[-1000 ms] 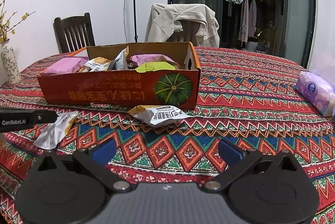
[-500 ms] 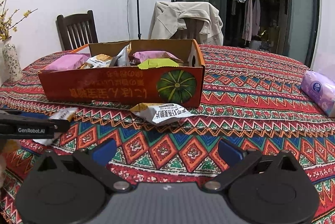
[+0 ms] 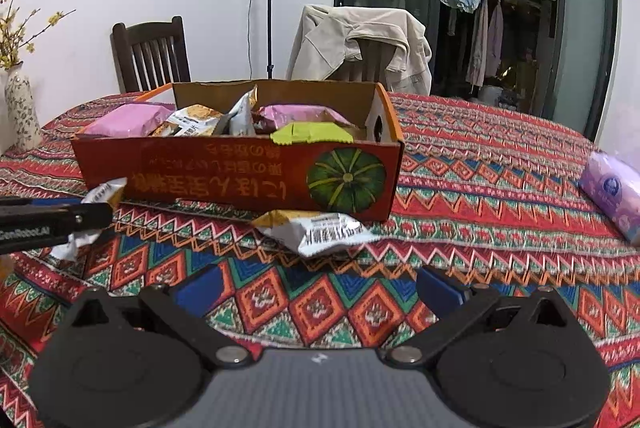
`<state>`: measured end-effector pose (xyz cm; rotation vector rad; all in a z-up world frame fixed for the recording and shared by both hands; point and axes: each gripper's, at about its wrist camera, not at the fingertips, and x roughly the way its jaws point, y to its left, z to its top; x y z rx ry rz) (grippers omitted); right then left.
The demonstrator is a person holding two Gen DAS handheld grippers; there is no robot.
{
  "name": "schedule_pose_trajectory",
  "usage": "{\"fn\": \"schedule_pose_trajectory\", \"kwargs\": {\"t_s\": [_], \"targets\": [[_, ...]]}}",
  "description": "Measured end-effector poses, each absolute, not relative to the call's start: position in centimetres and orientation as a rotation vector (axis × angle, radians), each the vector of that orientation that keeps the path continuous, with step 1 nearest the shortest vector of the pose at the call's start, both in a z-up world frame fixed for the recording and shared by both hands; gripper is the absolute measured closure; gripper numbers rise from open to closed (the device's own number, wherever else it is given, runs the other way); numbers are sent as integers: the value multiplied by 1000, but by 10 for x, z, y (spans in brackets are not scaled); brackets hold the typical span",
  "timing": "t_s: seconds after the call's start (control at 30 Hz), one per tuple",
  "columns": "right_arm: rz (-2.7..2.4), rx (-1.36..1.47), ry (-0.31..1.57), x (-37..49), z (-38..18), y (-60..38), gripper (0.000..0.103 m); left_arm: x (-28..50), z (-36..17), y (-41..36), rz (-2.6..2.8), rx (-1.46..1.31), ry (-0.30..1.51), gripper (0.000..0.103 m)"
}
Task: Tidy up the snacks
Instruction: 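Grasp a white packet with the left tool while the right tool grasps another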
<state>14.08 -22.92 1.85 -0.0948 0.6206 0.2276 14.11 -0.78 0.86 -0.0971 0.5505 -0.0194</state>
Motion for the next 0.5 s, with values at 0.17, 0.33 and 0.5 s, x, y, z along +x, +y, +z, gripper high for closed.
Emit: {"fn": "schedule_pose_trajectory", "kwargs": {"t_s": [0.17, 0.33, 0.5], "targets": [[232, -156, 626, 165, 25, -221, 0, 140, 9, -5, -27, -116, 540, 62], [243, -206, 682, 197, 15, -209, 0, 139, 10, -2, -34, -133, 538, 62], [254, -169, 736, 218, 4, -207, 2, 138, 10, -1, -48, -142, 537, 62]]}}
